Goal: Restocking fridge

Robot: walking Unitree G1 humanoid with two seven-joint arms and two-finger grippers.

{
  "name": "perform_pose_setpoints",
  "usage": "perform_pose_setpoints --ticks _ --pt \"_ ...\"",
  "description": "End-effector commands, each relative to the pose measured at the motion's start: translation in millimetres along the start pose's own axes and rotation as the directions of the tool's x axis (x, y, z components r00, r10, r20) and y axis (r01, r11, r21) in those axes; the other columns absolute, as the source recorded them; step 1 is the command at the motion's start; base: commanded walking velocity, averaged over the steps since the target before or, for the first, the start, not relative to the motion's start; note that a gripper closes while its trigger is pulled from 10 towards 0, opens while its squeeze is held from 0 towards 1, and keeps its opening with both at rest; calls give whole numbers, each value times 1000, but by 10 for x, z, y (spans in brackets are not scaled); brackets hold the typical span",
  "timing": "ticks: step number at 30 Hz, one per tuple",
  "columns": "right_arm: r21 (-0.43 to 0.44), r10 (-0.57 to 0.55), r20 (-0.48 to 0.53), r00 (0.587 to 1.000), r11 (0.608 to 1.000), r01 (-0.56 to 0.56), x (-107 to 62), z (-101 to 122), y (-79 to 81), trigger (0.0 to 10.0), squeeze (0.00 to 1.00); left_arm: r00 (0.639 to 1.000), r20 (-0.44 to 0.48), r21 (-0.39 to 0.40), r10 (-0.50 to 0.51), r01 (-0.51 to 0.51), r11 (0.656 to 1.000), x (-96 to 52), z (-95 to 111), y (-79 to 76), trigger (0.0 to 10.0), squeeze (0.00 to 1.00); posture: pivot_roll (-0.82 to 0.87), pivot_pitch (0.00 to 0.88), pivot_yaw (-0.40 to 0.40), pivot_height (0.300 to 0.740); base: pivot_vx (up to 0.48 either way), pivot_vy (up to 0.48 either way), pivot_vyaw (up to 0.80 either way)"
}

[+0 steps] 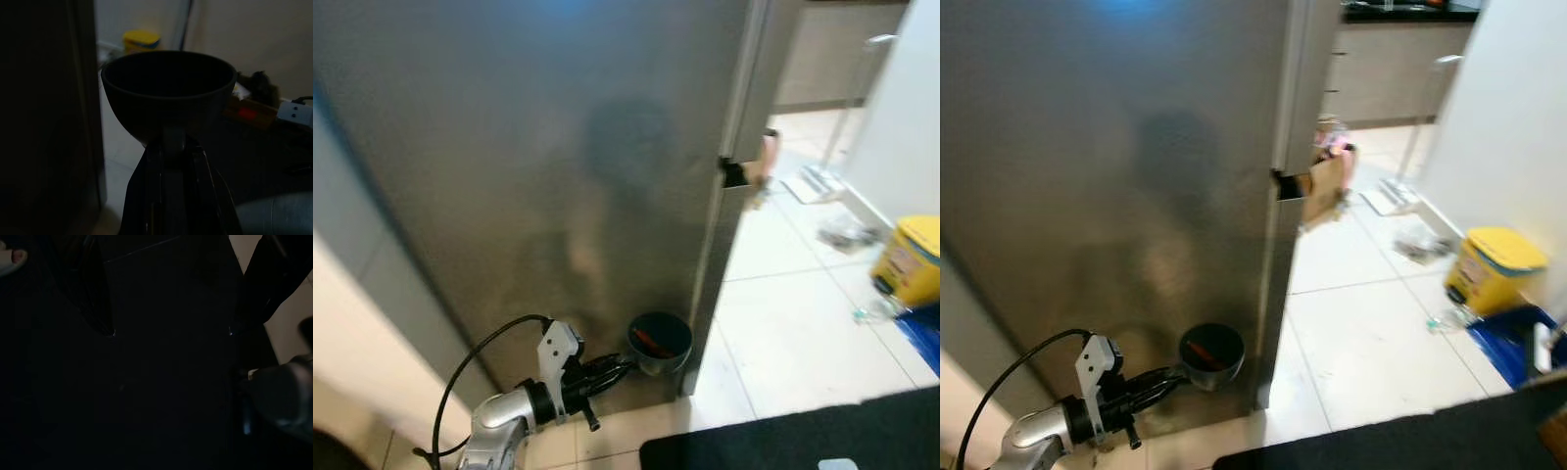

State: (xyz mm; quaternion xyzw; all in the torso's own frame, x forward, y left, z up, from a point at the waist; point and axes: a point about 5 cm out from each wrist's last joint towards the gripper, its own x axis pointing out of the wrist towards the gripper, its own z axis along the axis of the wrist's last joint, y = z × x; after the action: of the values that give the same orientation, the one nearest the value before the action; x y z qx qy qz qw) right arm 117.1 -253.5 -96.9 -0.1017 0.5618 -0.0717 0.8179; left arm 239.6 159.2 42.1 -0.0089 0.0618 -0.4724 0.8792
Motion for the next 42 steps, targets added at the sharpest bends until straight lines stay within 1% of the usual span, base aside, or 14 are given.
perform_pose_setpoints --ticks 1,11,14,17,21,22,23,24,30,32,33,34,35,42 --pt "-4 8 40 999 1000 -8 6 96 30 10000 0 1000 -8 -4 11 -11 1000 -25 -38 -14 10000 0 19 0 -9 740 0 0 -781" --pt "19 -21 228 973 1000 17 -10 645 -138 10000 0 1000 -8 -3 19 -19 1000 -23 -44 -8 10000 0 20 0 -10 740 0 0 0" --pt "50 -4 380 925 999 -16 -80 1070 -230 10000 0 998 -19 8 55 -55 998 -48 -65 18 10000 0 20 0 -5 740 0 0 0" --pt "60 5 433 901 998 -34 -118 1224 -259 10000 0 996 -24 16 83 -83 996 -65 -75 43 10000 0 20 0 -4 740 0 0 0" --pt "18 80 618 782 993 -116 -316 1800 -298 10000 0 982 -24 23 186 -186 982 -184 -94 123 10000 0 20 0 6 740 0 0 0" --pt "18 80 618 782 993 -116 -316 1800 -298 10000 0 982 -24 23 186 -186 982 -184 -94 123 10000 0 20 0 6 740 0 0 0" --pt "-43 131 703 699 989 -143 -469 2117 -296 10000 0 975 -16 23 222 -222 975 -268 -89 146 10000 0 28 0 3 740 0 0 0" --pt "-43 131 703 699 989 -143 -469 2117 -296 10000 0 975 -16 23 222 -222 975 -268 -89 146 10000 0 28 0 3 740 0 0 0" --pt "-147 206 810 549 978 -150 -794 2647 -293 10000 0 958 16 31 286 -286 958 -397 -47 183 10000 0 49 0 -7 740 0 0 0" --pt "-179 233 838 493 972 -155 -920 2816 -276 10000 227 951 34 38 309 -310 950 -426 -21 192 10000 0 53 0 -5 740 0 0 0" --pt "-179 233 838 493 972 -155 -920 2816 -276 10000 227 951 34 38 309 -310 950 -426 -21 192 10000 0 53 0 -5 740 0 0 0" --pt "-204 257 848 464 965 -163 -982 2896 -245 10000 1000 947 48 39 319 -321 946 -427 5 199 10000 0 56 0 -2 740 0 0 0" --pt "-256 317 854 412 946 -197 -1098 3045 -147 10000 1000 945 69 52 321 -325 944 -409 62 198 10000 0 59 0 2 740 0 0 0" --pt "-321 370 859 355 928 -191 -1257 3233 -5 10000 1000 948 98 68 303 -310 948 -388 161 147 10000 0 68 0 8 740 0 0 0"
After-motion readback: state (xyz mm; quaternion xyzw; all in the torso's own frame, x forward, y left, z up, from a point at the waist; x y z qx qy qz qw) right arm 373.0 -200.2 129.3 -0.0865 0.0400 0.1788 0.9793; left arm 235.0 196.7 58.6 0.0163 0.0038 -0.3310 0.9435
